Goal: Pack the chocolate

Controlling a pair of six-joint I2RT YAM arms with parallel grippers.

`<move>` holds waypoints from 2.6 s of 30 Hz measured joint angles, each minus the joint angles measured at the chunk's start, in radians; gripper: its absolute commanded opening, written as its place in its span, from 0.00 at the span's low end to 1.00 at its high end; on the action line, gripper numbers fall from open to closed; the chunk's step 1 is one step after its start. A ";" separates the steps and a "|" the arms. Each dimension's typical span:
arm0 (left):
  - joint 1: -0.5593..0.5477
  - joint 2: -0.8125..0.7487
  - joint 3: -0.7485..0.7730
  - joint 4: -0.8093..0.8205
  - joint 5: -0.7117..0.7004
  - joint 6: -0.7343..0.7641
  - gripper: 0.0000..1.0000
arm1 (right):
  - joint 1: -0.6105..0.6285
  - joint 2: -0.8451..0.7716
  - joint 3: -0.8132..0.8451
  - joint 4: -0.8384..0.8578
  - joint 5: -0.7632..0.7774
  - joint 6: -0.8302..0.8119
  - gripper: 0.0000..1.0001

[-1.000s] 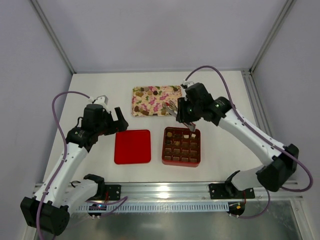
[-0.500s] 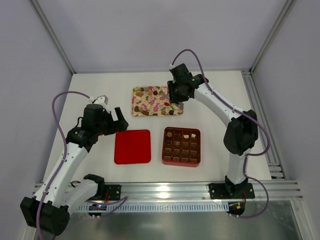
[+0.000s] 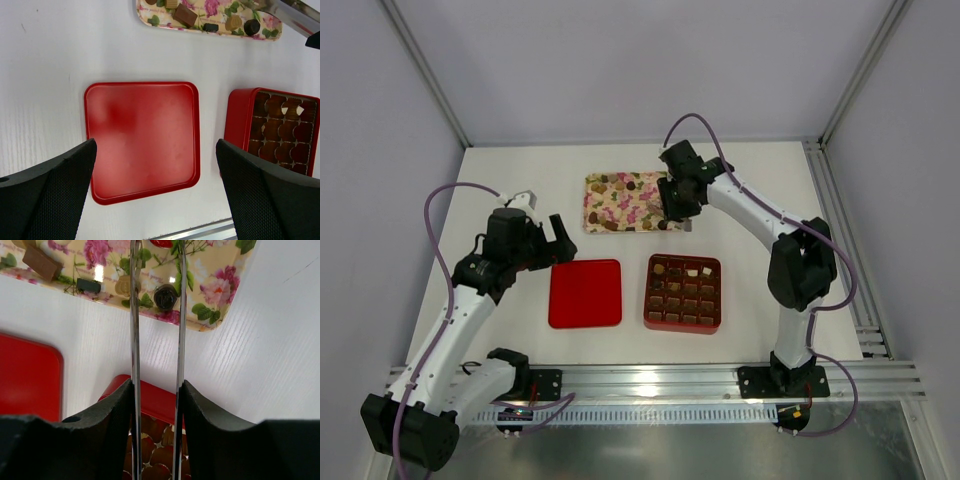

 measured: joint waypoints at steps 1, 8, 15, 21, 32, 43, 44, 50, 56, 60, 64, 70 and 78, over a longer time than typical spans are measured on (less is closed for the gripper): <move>0.000 0.000 0.000 0.000 0.000 0.000 1.00 | -0.002 0.000 -0.007 0.000 -0.005 -0.004 0.45; 0.000 0.000 0.000 0.000 0.000 0.000 1.00 | -0.008 0.002 -0.013 0.001 -0.020 -0.026 0.44; 0.000 0.000 0.000 0.000 0.000 0.000 1.00 | -0.015 0.004 -0.013 0.002 -0.035 -0.037 0.44; 0.000 0.000 0.000 0.000 0.000 0.000 1.00 | -0.017 0.018 -0.012 0.002 -0.058 -0.048 0.43; 0.000 0.000 0.000 0.000 0.000 0.000 1.00 | -0.017 0.023 -0.012 0.000 -0.065 -0.051 0.36; 0.000 0.000 0.000 0.000 -0.001 0.000 0.99 | -0.025 0.023 0.013 -0.023 -0.072 -0.051 0.35; 0.000 0.000 0.000 0.000 -0.001 0.000 1.00 | -0.026 0.023 0.017 -0.023 -0.072 -0.051 0.35; 0.000 0.000 0.000 0.000 -0.001 0.000 1.00 | -0.033 0.022 0.024 -0.029 -0.074 -0.051 0.35; 0.000 0.000 0.000 0.000 -0.001 0.000 1.00 | -0.038 0.014 0.024 -0.030 -0.076 -0.050 0.35; 0.000 0.000 0.000 0.000 0.000 0.000 1.00 | -0.039 -0.002 0.024 -0.031 -0.080 -0.048 0.35; 0.000 0.000 0.000 0.000 -0.001 0.000 1.00 | -0.039 -0.028 0.024 -0.033 -0.083 -0.047 0.35; 0.000 0.000 0.000 0.000 0.000 0.000 1.00 | -0.043 -0.085 -0.007 -0.029 -0.092 -0.043 0.35; 0.000 0.000 0.000 0.000 0.000 0.000 1.00 | -0.043 -0.226 -0.131 -0.024 -0.117 -0.019 0.34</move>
